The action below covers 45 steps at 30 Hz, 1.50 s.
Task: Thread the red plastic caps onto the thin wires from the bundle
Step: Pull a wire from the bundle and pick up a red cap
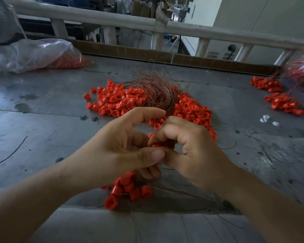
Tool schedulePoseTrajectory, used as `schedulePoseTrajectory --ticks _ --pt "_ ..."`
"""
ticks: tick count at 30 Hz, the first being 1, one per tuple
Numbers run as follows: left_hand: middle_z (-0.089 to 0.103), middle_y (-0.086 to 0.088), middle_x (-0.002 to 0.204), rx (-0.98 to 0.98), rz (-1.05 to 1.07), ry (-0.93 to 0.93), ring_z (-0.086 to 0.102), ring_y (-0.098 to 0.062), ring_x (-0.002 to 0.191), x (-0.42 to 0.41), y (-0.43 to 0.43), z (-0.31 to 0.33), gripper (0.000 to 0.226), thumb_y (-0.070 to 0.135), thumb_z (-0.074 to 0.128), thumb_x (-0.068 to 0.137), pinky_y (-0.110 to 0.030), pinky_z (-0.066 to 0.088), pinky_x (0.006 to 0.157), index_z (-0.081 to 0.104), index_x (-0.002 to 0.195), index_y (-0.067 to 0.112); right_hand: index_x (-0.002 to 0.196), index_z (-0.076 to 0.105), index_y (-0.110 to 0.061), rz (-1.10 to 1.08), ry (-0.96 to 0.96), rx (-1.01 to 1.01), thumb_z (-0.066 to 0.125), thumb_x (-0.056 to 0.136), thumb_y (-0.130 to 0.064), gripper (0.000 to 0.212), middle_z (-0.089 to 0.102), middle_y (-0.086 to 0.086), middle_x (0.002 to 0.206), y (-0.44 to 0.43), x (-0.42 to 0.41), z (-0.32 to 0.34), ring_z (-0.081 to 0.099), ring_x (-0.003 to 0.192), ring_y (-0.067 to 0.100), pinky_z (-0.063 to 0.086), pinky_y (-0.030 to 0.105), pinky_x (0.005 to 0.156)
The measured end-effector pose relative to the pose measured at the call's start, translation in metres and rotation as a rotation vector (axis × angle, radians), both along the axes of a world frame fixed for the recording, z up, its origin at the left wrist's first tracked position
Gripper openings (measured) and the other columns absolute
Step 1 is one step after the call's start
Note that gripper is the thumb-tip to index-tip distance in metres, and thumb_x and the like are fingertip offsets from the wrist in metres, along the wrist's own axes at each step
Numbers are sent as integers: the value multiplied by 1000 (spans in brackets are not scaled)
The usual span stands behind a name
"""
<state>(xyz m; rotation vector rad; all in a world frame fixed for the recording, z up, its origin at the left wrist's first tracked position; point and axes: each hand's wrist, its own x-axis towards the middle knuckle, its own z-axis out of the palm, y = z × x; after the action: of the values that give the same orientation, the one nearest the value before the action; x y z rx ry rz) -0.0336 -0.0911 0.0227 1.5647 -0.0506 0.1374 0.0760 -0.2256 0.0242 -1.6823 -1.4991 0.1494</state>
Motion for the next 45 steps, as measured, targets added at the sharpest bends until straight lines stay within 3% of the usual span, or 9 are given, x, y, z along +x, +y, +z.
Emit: schedulePoseTrajectory --ticks 7,10,14,17,24,31,37,41,45 --pt "67 -11 66 -64 141 5 64 -22 54 6 9 3 56 39 82 58 -25 51 48 61 108 24 92 64 -23 6 104 22 70 69 -29 24 58 -9 85 3 -1 1 56 78 4 47 16 66" --pt "69 -13 71 -207 155 -51 65 -21 56 5 16 6 58 34 84 53 -23 51 47 65 106 18 99 61 -27 -49 151 21 59 81 -25 18 61 -11 88 2 6 2 58 82 -1 42 8 70" --pt "70 -13 75 -281 165 -129 66 -19 61 6 19 8 45 23 75 58 -22 53 53 67 102 15 91 70 -13 -91 142 -32 65 82 -8 11 63 -13 80 0 12 0 60 75 1 43 8 67" --pt "70 -13 77 -330 152 -157 67 -18 63 6 20 10 42 19 73 59 -21 53 55 69 100 14 85 69 -15 -76 144 -48 66 81 -14 6 63 -11 77 0 11 0 60 69 1 43 8 64" --pt "70 -16 79 -281 123 -100 69 -22 64 6 23 7 52 2 77 53 -23 54 55 66 103 12 85 61 -25 -179 32 278 63 80 -16 10 61 -11 78 -3 8 8 57 71 0 42 9 64" --pt "70 -14 81 -293 0 -143 69 -22 69 3 27 8 51 16 79 57 -24 55 59 67 106 13 82 71 -14 -191 -78 49 63 76 -18 11 58 -13 76 -3 12 4 55 73 1 42 10 66" --pt "71 -8 76 -59 425 -125 61 -17 46 5 29 12 28 4 61 66 -17 42 37 65 92 15 81 73 -15 -183 -88 -32 69 75 -17 7 59 -11 74 -5 15 4 56 75 3 41 7 67" --pt "69 -1 64 32 697 -102 57 -11 44 7 45 10 20 -4 55 80 -15 36 34 64 82 14 82 73 -19 -126 -127 -228 72 76 -15 7 58 -13 74 0 12 -3 55 76 4 40 7 68" --pt "67 2 65 341 867 -7 56 -2 47 15 53 -2 27 -4 62 79 -16 42 39 64 74 23 88 73 -24 -117 -186 -376 69 79 -24 9 55 -17 77 1 10 -7 53 77 -2 39 7 71"
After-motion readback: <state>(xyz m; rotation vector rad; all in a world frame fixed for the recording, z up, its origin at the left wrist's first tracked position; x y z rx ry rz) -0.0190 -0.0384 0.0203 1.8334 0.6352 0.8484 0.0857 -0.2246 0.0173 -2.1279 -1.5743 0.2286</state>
